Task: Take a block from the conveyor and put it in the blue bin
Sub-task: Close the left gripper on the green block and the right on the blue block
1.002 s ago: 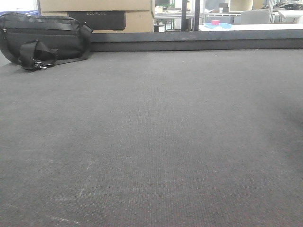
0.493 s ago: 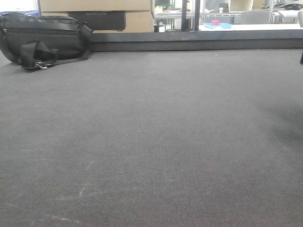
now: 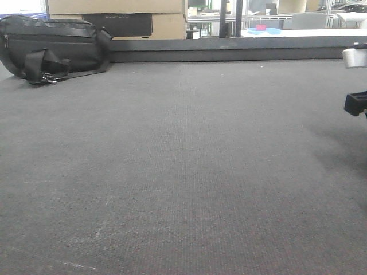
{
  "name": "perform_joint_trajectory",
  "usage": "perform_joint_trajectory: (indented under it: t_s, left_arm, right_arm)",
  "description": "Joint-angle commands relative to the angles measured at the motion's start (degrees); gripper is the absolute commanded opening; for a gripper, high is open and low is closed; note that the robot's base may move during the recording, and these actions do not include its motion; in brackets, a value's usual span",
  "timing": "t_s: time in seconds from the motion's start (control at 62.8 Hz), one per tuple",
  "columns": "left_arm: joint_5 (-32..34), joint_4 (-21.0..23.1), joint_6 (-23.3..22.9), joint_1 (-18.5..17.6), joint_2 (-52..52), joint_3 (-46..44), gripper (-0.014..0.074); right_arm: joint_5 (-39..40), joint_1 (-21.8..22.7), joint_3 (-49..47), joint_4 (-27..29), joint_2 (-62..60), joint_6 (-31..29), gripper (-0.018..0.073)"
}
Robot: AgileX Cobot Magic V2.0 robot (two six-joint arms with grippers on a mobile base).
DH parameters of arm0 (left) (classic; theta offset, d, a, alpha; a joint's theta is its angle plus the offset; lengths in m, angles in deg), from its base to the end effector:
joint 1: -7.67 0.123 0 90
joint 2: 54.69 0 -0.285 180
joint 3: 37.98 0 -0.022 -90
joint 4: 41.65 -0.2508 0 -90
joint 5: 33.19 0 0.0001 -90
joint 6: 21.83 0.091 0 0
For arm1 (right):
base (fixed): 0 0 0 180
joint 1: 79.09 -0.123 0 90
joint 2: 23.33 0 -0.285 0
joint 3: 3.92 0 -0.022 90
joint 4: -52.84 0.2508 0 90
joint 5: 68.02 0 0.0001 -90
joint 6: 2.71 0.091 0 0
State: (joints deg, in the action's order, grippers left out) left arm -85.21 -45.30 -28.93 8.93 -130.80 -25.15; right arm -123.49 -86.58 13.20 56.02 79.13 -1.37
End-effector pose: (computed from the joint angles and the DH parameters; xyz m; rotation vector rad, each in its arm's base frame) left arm 0.2390 0.0098 0.3557 -0.1529 2.4532 0.0343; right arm 0.2952 0.0430 0.2060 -0.1190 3.0557 0.0820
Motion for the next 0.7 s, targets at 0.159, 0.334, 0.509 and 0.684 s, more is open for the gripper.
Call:
perform_joint_trajectory:
  t_s: [0.159, 0.334, 0.509, 0.684]
  left_arm:
    - [-0.35, 1.76, -0.03, 0.10, -0.02, -0.44, -0.0111]
    - [-2.34, 1.80, 0.02, 0.10, -3.61, -2.07, -0.0111]
    - [-6.58, 0.51, 1.68, 0.10, -12.01, -5.95, -0.0105]
    - [-5.87, -0.14, 2.77, 0.10, -19.60, -6.08, 0.0155]
  right_arm:
    - [-0.43, 0.38, -0.45, -0.26, -0.32, 0.81, -0.0162]
    - [-1.57, 0.38, -0.45, -0.21, -4.64, 0.81, -0.0162]
    - [-1.62, 0.38, -0.45, 0.13, -9.41, 0.81, -0.0162]
    - [-2.14, 0.38, -0.45, 0.13, -11.59, 0.81, -0.0162]
